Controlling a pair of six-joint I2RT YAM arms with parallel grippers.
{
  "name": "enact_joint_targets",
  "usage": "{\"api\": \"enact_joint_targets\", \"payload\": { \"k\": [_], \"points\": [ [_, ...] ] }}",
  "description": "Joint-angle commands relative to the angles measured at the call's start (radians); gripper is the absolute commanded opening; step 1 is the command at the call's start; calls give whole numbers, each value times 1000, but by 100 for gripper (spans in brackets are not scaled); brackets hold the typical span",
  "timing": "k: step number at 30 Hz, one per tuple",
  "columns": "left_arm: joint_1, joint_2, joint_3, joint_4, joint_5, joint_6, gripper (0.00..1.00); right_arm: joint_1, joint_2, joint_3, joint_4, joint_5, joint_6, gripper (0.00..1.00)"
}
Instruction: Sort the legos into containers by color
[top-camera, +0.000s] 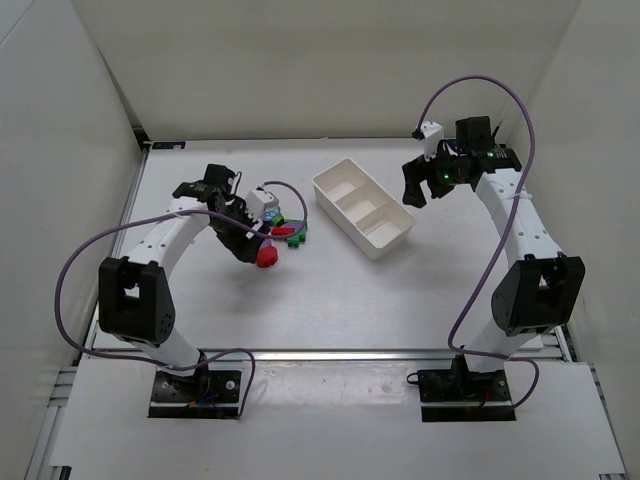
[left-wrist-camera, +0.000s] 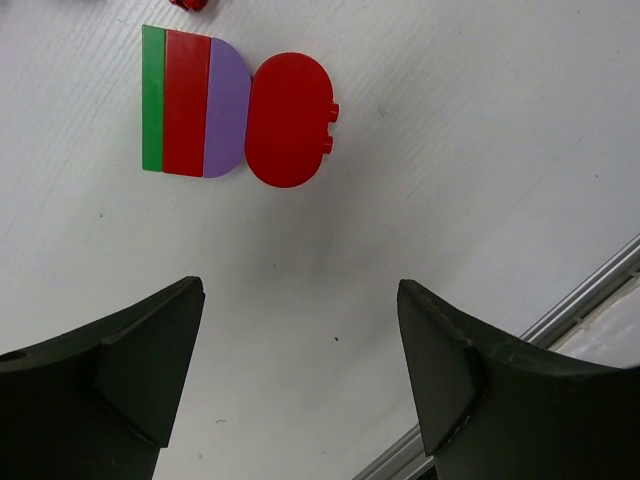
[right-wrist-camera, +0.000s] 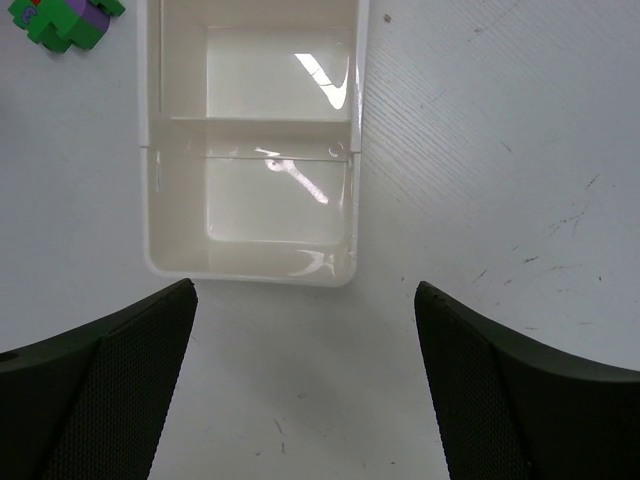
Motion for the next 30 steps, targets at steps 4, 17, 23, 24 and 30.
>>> {"api": "enact_joint_targets", "payload": {
  "k": [4,17,23,24,30],
  "points": [
    [45,-7,71,65,13,-55,87,-3,-7,20,-8,-24,-4,93],
    [60,49,125,145,-103,-236,87,-1,10,26,-2,-27,-10,93],
    [48,97,199,106,-227,-661,97,-1,13,26,-6,-23,-13,93],
    [10,91,198,87,-263,-698,97,-3,15,25,-6,-23,-16,93],
    [-136,86,212,14,-445,-922,97,-3,12,20,-11,-18,-19,94]
  ]
}}
